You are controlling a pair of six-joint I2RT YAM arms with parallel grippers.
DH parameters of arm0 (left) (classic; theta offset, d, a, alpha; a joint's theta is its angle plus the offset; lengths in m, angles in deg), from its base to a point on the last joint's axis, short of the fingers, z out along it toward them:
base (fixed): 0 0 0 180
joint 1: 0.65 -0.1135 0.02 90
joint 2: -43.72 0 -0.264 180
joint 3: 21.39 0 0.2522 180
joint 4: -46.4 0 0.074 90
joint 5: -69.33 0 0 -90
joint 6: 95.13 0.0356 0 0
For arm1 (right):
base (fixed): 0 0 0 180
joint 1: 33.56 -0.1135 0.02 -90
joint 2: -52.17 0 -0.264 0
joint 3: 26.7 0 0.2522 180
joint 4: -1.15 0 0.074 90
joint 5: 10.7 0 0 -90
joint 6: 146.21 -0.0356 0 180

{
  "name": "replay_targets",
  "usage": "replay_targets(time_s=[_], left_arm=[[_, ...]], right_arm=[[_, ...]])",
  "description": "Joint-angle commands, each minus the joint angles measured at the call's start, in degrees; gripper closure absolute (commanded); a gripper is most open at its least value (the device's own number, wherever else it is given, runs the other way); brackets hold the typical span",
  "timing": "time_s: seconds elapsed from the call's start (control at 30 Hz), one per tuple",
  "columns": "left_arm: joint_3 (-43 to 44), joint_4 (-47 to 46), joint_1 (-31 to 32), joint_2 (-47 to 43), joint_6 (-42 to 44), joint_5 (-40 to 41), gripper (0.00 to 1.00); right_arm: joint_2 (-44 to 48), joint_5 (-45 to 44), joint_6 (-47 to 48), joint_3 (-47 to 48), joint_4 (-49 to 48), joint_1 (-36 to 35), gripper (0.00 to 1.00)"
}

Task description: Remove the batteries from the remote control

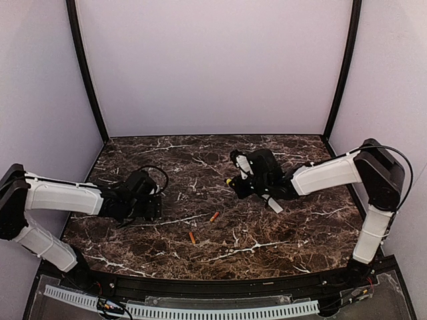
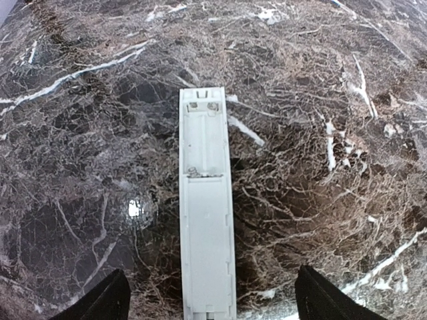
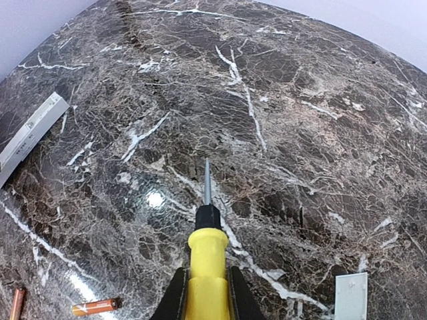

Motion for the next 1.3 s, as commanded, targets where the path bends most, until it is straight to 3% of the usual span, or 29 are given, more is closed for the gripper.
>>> replay_targets(time_s=[0.0, 0.23, 0.37, 0.63, 0.87, 1.03, 1.27], left_arm=[[-1.0, 3.4, -0.2, -4.4, 1.7, 2.7, 0.13], [-2.3, 4.8, -0.2, -11.3, 3.8, 6.0, 0.13], [-3.0, 5.9, -0.2, -15.3, 4.8, 7.6, 0.13], [-5.7, 7.0, -0.2, -21.1, 5.0, 8.2, 0.13], [-6.5, 7.0, -0.2, -22.0, 4.9, 8.1, 0.14], [-6.4, 6.3, -0.2, -21.3, 5.4, 8.0, 0.14], [-6.0, 4.9, -0.2, -19.8, 6.0, 7.6, 0.14]], right_arm=[[-1.5, -4.7, -3.3, -0.9, -6.9, 0.3, 1.00], [-6.1, -10.2, -5.2, 3.0, -7.8, 0.5, 1.00], [-10.1, -19.9, -9.1, 9.8, -1.6, 0.5, 1.00], [-19.1, -27.4, -9.2, 22.5, 2.9, 0.3, 1.00], [-24.8, -24.3, -8.7, 28.4, 5.1, 0.6, 0.99], [-26.2, -20.3, -10.3, 28.2, 5.9, 0.7, 0.88], [-26.7, -17.2, -11.7, 26.7, 6.5, 0.9, 0.85]])
